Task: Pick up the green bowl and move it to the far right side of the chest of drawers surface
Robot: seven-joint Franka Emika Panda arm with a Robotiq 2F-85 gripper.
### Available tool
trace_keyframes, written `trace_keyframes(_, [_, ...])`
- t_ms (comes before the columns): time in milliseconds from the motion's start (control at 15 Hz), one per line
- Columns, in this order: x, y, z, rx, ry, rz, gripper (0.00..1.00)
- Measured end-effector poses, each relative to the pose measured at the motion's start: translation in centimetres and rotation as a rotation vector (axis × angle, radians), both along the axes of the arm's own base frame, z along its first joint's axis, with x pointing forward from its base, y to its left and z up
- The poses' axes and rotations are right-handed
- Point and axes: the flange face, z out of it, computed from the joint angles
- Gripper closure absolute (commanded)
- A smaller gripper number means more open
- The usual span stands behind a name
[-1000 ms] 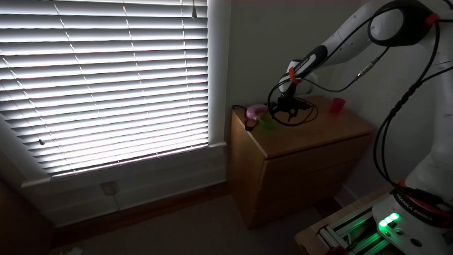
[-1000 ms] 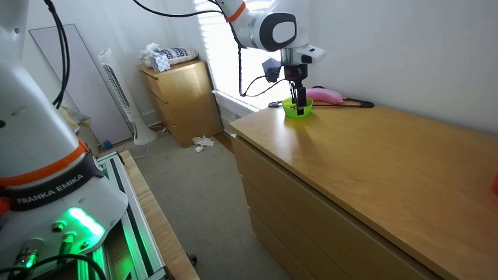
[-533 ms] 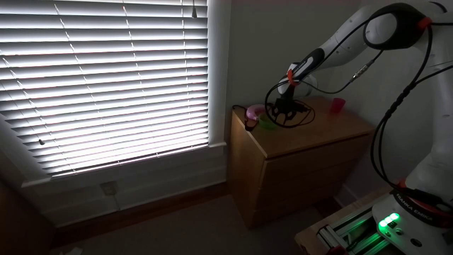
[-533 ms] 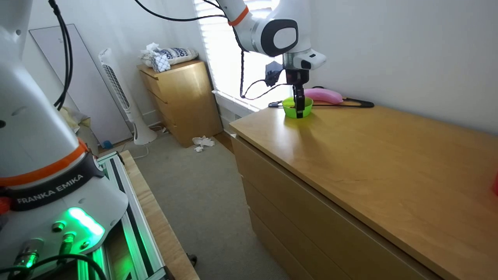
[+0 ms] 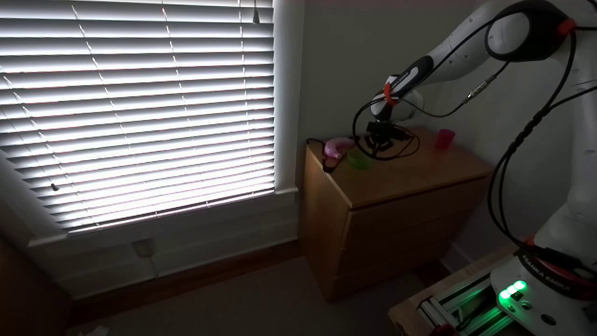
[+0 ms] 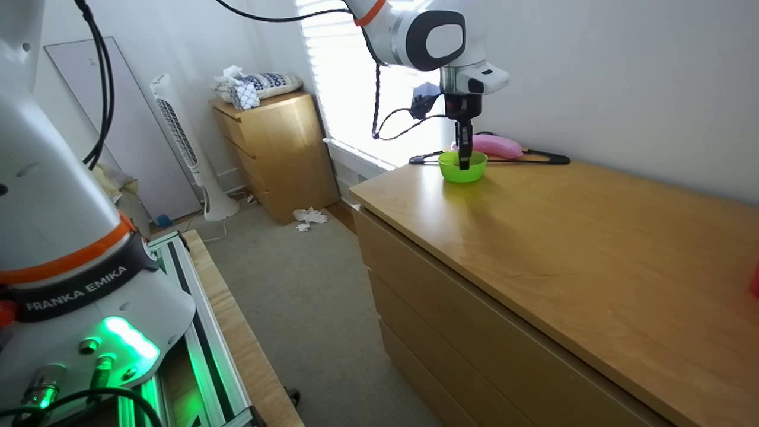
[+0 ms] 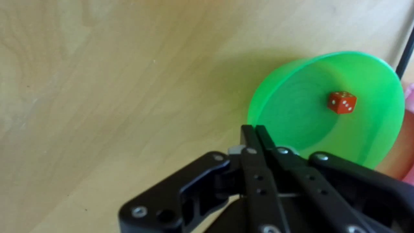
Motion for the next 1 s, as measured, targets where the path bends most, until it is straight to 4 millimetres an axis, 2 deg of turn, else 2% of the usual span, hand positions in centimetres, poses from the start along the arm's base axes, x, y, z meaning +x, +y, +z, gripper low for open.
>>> trace_keyframes(333, [-0.8,-3.0,1.4,-0.001,0.062,-0.041,0.99])
trace_keyframes(467, [-0.8,-4.1,2.7,-0.009,0.048,-0.095,0.99])
trace_keyframes(800, [-0.9,-8.5,9.9,-0.014,-0.096,-0.338,0.99])
trace_keyframes(1000, [-1.8,-11.6,12.8,-0.017,-0.177,-0.493,0.99])
